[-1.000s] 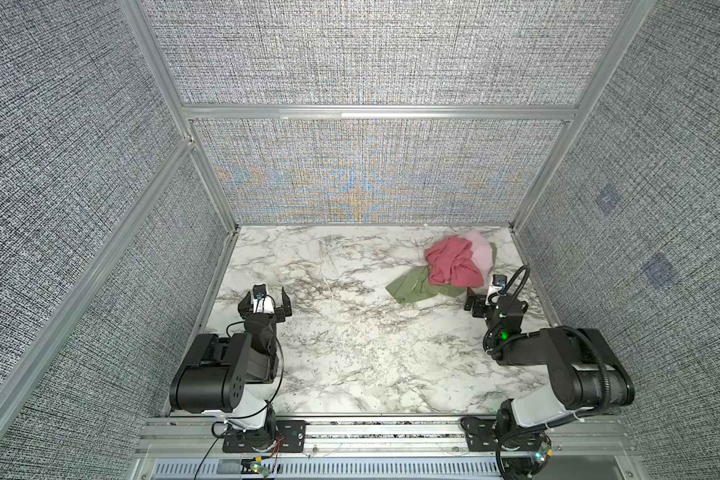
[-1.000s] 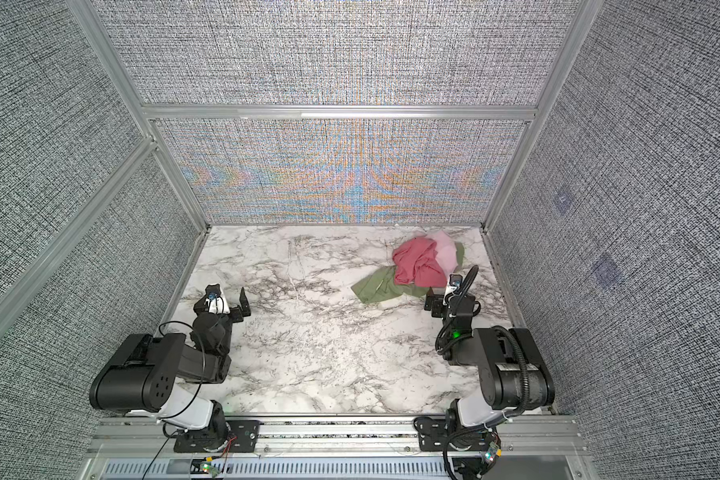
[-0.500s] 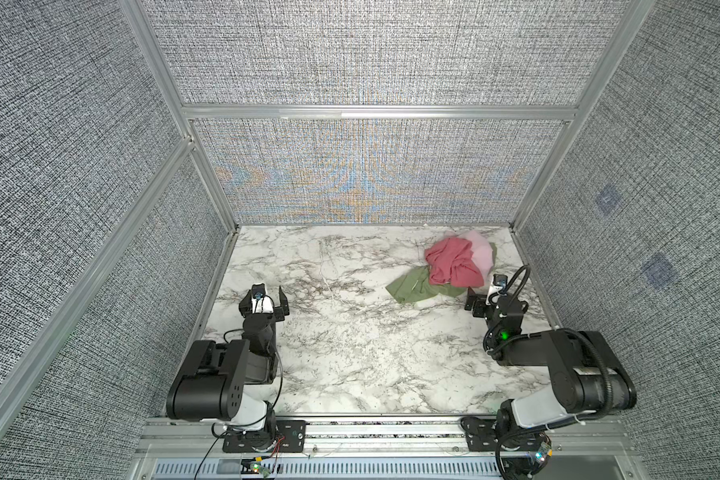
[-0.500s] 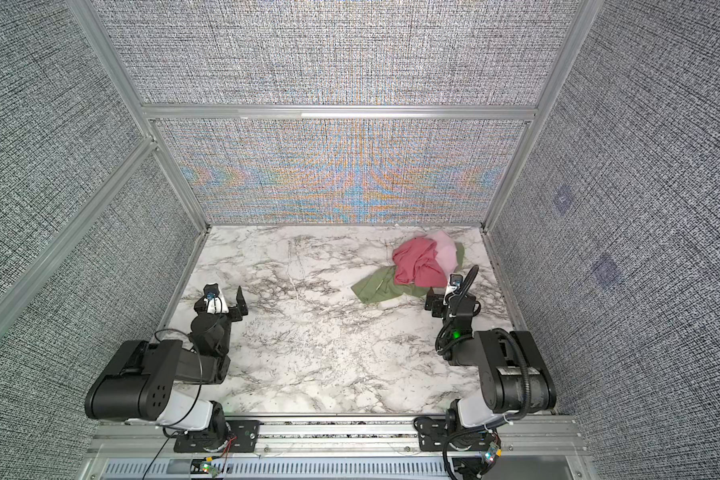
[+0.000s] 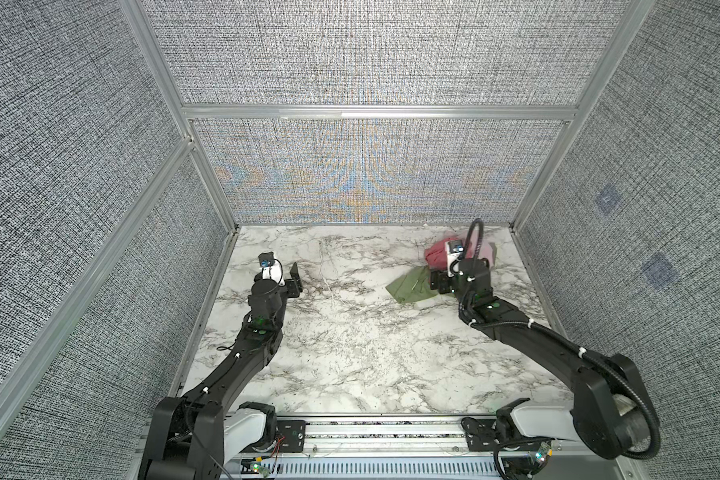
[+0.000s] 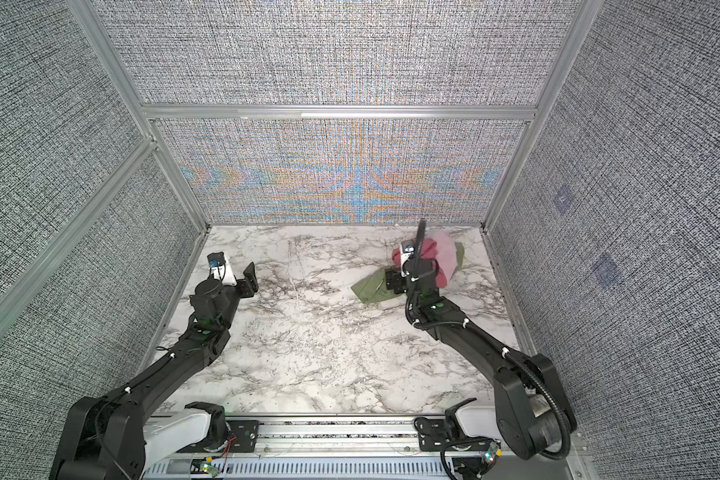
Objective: Pick out a specific cloth from the pile
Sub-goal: 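Reach the right gripper to the green shirt under the pile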
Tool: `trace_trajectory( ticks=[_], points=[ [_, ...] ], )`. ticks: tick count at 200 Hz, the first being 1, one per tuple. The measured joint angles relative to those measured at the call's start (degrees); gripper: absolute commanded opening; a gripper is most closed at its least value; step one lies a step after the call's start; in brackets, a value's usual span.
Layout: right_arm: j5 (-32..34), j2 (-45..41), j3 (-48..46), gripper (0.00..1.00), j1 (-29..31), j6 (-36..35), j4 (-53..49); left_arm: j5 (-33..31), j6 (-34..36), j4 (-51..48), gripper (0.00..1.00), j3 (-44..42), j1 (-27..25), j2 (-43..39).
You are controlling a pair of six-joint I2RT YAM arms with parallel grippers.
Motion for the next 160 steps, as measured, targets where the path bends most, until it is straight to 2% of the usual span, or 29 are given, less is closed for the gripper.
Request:
trace_trajectory(
  ticks=[34,78,121,160],
  points=[
    [-0.5,10.1,6.4,0.89,4.8,3.6,-7.2,0.0,-4.5,-9.5,0.72,1.5,-1.0,-1.2],
    [-1.0,23.3,15.0,0.89,7.6,7.1,-12.4,0.0,-6.9,-13.9,0.72,-0.6,-1.2,-5.4],
    [-1.0,29.6,18.3,0.88,8.0,9.7,-14.9,0.2,-6.6,-14.0,0.72,-1.7,-1.2,-7.5],
    [-1.0,33.6,20.9,0.81,8.2,11.4,-16.3,0.0,-5.8,-14.1,0.72,-2.5,-1.2,-7.5]
  ],
)
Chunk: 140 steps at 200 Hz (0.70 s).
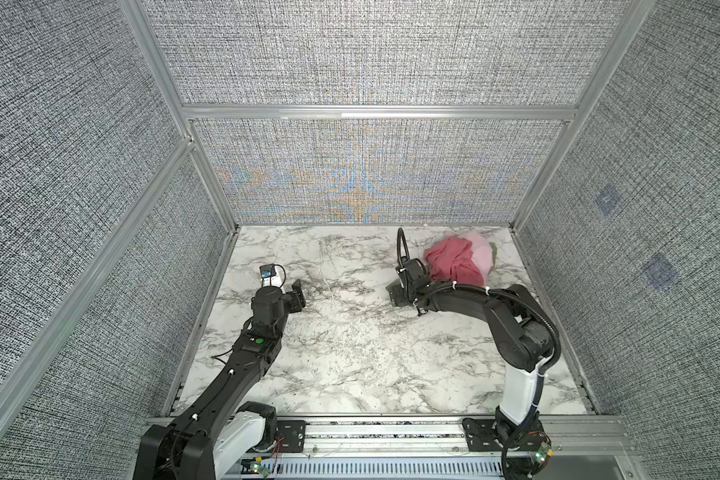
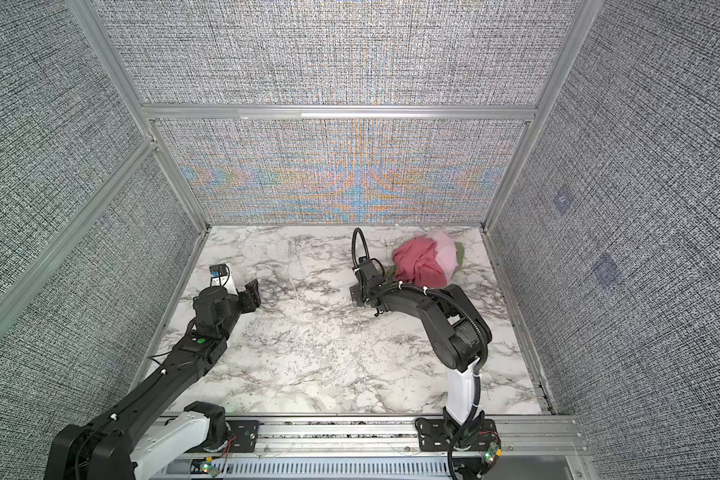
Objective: Pick out a specific cloth from the pile
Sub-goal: 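Reach the right gripper to the green shirt under the pile, then grasp the green shirt with the right gripper and lift it up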
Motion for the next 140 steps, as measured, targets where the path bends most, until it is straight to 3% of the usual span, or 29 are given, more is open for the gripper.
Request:
trace_trajectory(
  ticks=[26,57,84,140],
  points=[
    [0.1,1.9,1.2,0.67,0.0,1.4,-0.9,0.0,0.6,0.1,0.72,-0.1,0.0,0.2],
    [0.3,3.4,2.3,0.28,0.1,2.5,0.3,-0.2,1.0,0.1,0.72,-0.5,0.0,0.1],
    [1.5,3.7,2.6,0.01,-0.3,3.3,0.4,-0.5,1.1,0.1,0.72,-0.5,0.0,-0.2],
    [2.1,-6.7,0.7,0.00,-0.8,3.2,-2.5,-0.8,1.1,-1.1,0.72,-0.3,0.0,-1.9]
  ],
)
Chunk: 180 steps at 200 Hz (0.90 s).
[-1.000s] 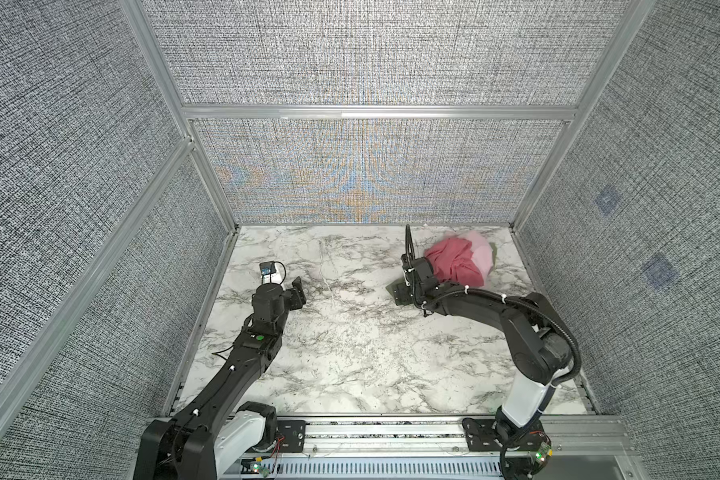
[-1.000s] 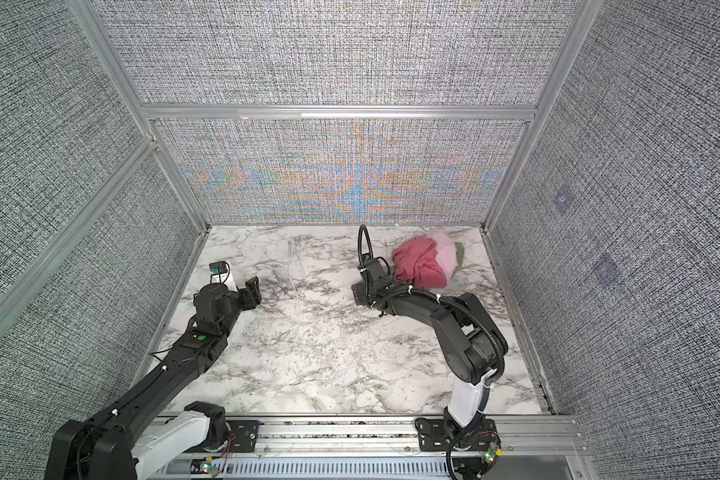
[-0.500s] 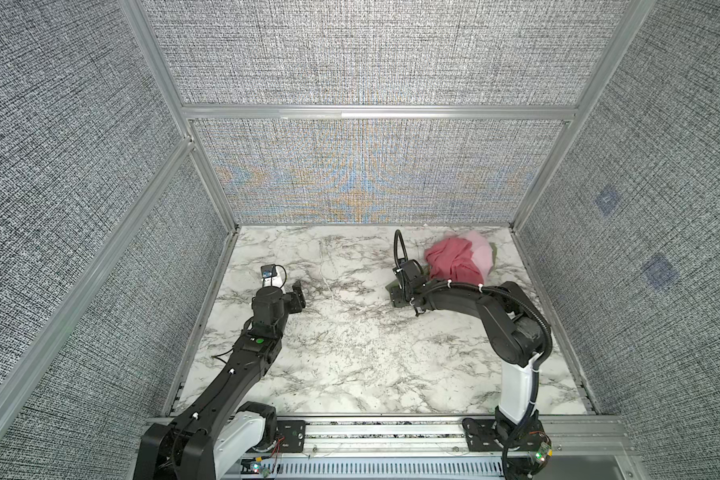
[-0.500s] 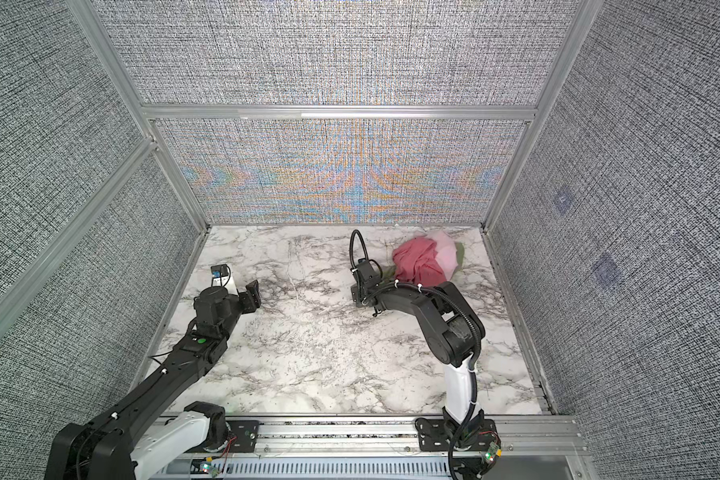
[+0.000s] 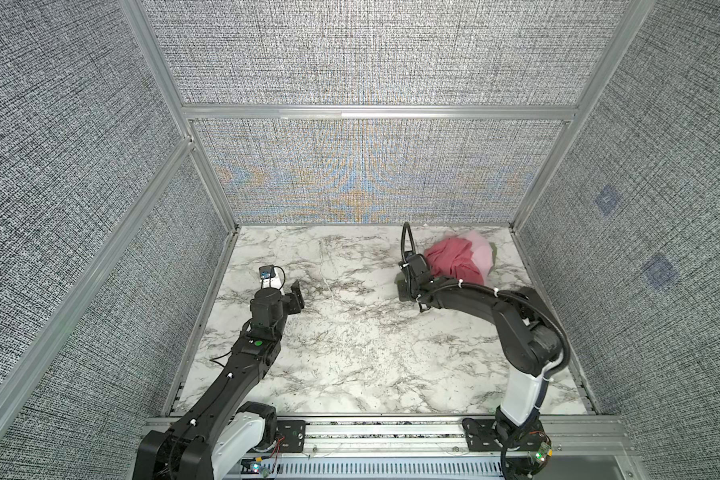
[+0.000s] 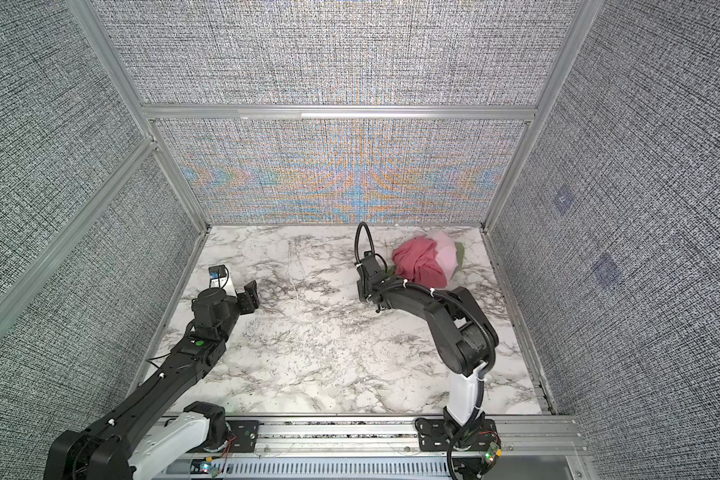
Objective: Pick out a specific cloth from the pile
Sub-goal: 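Grasp the green shirt with the right gripper and lift it up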
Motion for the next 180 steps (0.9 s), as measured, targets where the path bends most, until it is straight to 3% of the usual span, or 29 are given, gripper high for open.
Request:
trace_trajectory(
  ticks=[92,180],
  points=[
    [-0.5,-20.3,5.2,0.00,-5.8,-5.1,-5.0,1.4,-0.8,-1.3,0.72,2.6,0.0,0.2],
    [-8.2,-26.3,16.1,0.00,-13.3,-7.3,-9.3,2.2,-1.7,-3.8,0.72,5.7,0.0,0.6]
  ],
)
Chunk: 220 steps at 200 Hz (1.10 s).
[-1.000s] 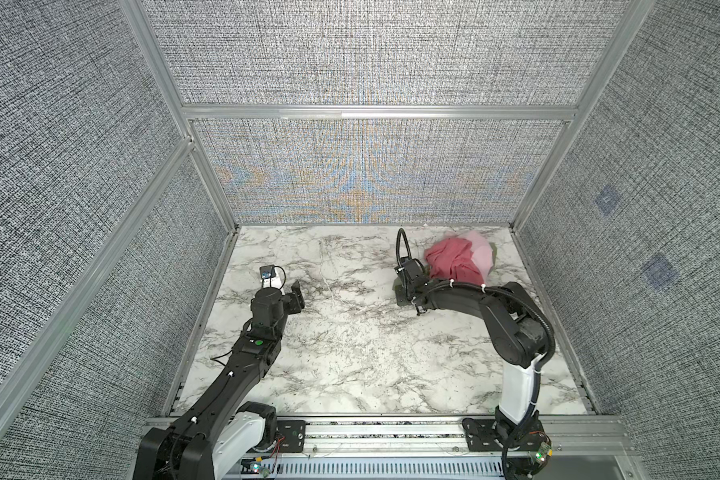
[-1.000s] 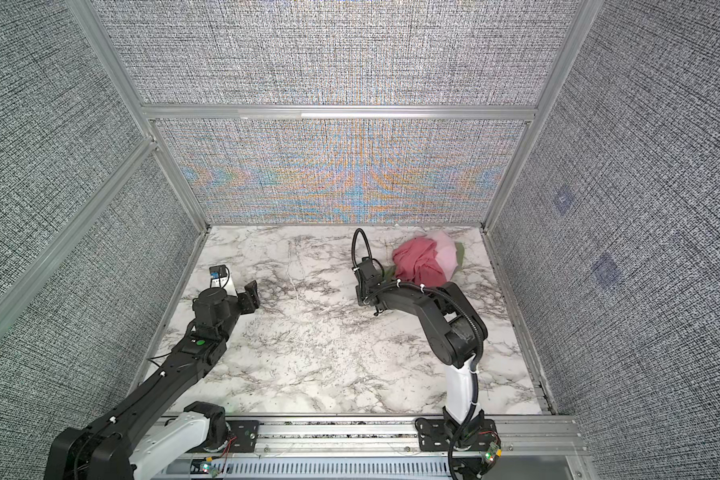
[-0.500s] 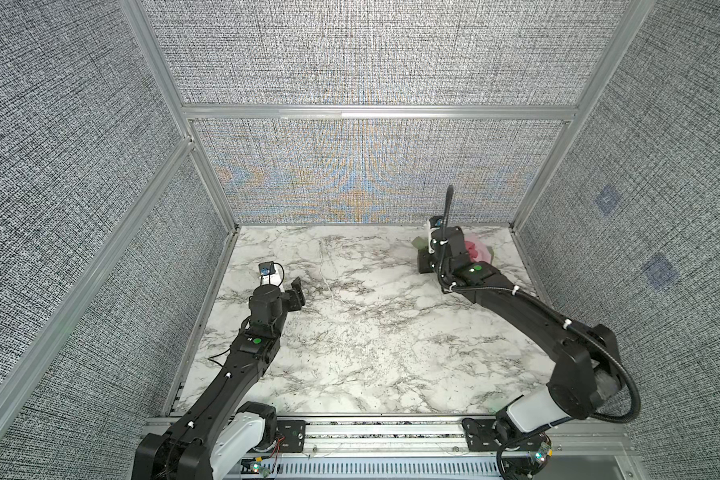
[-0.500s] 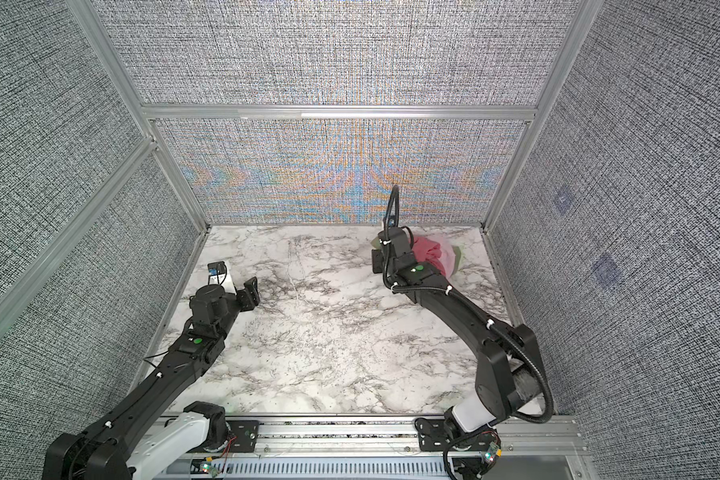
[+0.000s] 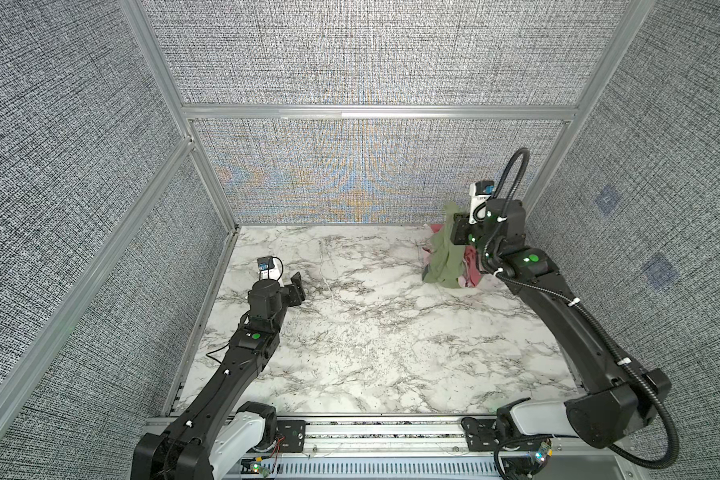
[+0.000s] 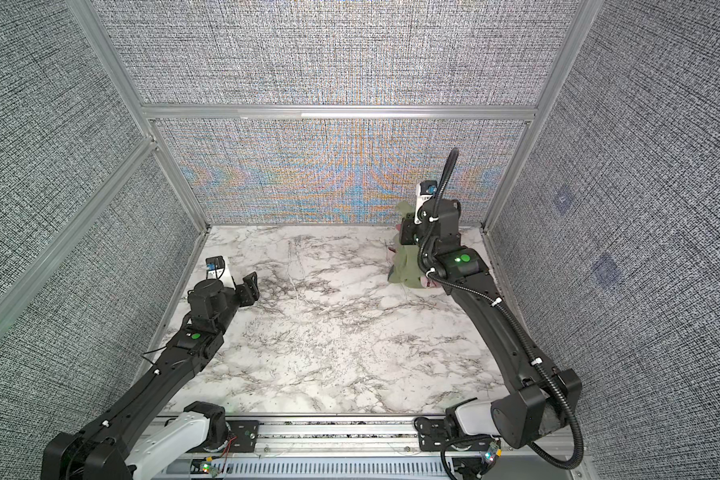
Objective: Pick out a specific cloth from the pile
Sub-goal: 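Grasp the green shirt with the right gripper and lift it up, then carry the green shirt toward the left gripper and lower it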
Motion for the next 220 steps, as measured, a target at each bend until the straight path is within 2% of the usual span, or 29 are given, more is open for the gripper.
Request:
trace_trajectory(
  ticks=[51,129,194,220],
  points=[
    [-4.7,-0.2,8.6,0.00,-0.6,-0.9,-2.9,0.8,-0.4,-0.4,0.72,1.4,0.0,-0.5],
    [-10.8,-1.4,15.4,0.00,-1.8,-1.0,-4.5,1.2,-0.9,-2.6,0.72,2.8,0.0,-1.4],
    [-24.4,0.0,24.9,0.00,-1.5,3.2,-4.7,1.2,-1.9,-6.4,0.71,6.1,0.0,-4.3],
    [-29.1,2.1,27.9,0.00,0.7,4.8,-5.0,0.5,-2.9,-10.1,0.70,8.7,0.0,-5.8]
  ],
)
